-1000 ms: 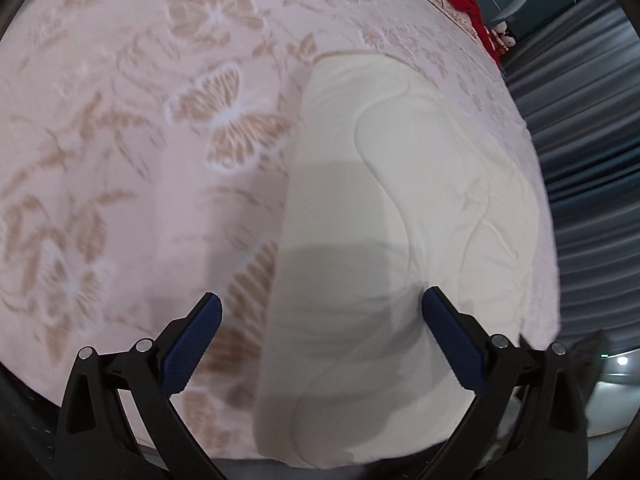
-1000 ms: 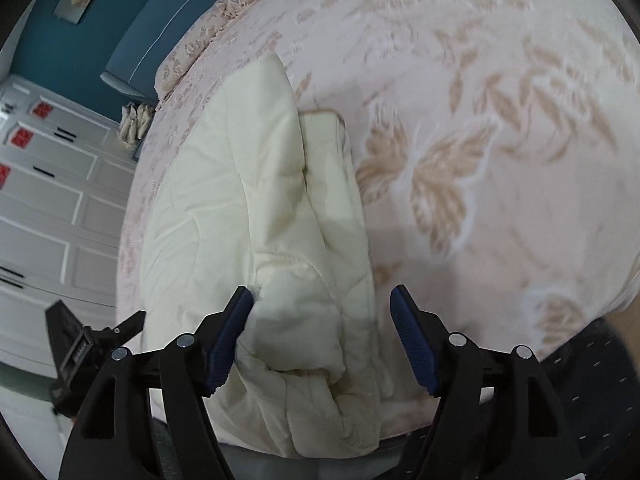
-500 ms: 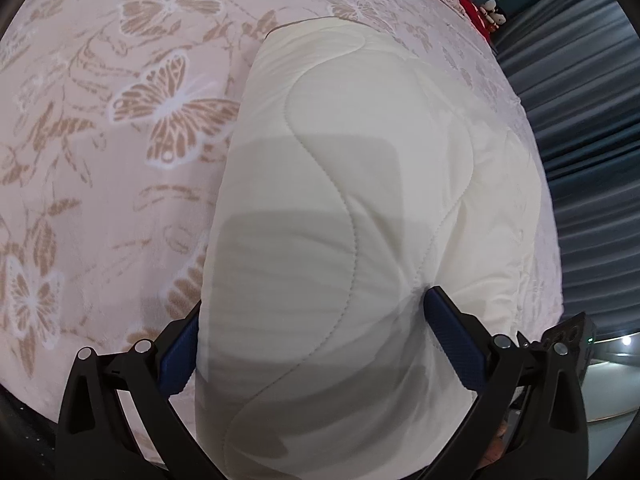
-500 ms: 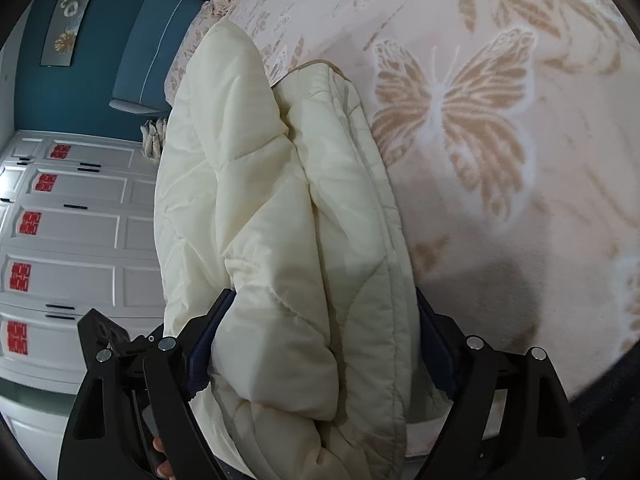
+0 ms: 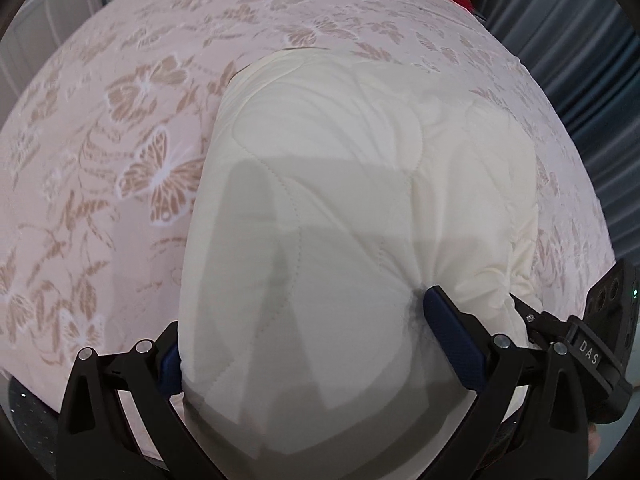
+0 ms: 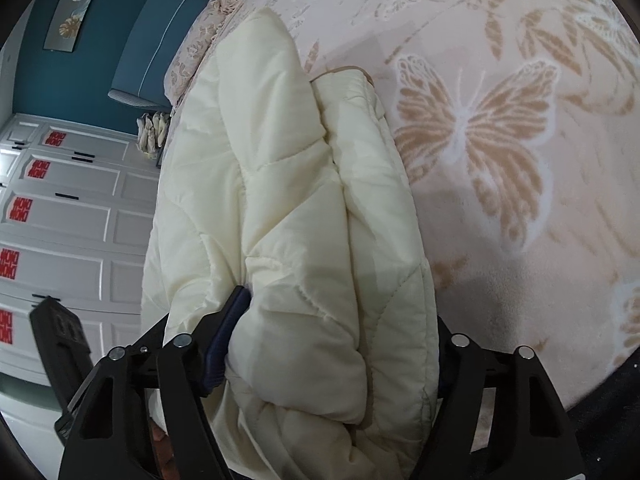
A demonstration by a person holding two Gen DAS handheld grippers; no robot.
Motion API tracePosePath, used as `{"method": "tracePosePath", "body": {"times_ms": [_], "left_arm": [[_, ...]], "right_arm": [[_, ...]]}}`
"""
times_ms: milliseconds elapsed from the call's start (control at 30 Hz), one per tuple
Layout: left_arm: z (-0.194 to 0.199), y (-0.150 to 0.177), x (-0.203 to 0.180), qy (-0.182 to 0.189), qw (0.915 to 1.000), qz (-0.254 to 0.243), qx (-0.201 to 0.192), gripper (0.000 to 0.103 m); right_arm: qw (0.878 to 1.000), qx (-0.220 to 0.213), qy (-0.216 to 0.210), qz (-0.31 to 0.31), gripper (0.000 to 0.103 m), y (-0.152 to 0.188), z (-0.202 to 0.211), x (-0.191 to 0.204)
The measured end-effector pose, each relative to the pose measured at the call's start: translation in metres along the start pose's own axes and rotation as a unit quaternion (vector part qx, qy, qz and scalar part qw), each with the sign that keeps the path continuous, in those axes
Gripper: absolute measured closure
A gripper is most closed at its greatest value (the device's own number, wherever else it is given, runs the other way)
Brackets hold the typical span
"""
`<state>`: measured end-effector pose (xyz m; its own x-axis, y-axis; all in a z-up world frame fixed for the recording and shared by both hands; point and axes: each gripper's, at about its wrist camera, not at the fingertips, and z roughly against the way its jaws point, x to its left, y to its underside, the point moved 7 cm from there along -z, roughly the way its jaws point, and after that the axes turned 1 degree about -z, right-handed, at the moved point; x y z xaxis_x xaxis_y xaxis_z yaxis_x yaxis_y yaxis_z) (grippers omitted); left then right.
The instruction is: Fold large clothes
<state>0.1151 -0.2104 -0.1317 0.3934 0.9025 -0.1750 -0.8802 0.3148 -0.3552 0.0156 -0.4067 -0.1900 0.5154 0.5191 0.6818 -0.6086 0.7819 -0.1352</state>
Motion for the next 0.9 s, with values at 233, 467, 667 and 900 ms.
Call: {"method": "tracePosePath", "body": {"times_ms": [233, 467, 667, 900], "left_arm": [[0.015, 0.002, -0.009, -0.023, 0.9991, -0.032, -0.017, 0.008], [0.041, -0.006, -0.024, -0.029, 0.9960, -0.066, -0.052, 0.026], [0.092, -0.023, -0.041, 0.005, 0.9912, -0.079, -0.107, 0.032], [0.183, -0.054, -0.061, 0.040, 0.9708, -0.103, -0.213, 0.032]], "right_arm": [[0.999, -0.013, 0.022, 0.025, 0.046, -0.002, 0.009, 0.004], [0.989, -0.060, 0.079, 0.107, 0.070, -0.002, 0.029, 0.038], [0.978, -0.126, 0.078, 0.146, 0.072, -0.012, 0.080, 0.073], [0.953, -0.221, 0.053, 0.201, 0.072, -0.025, 0.159, 0.140]]}}
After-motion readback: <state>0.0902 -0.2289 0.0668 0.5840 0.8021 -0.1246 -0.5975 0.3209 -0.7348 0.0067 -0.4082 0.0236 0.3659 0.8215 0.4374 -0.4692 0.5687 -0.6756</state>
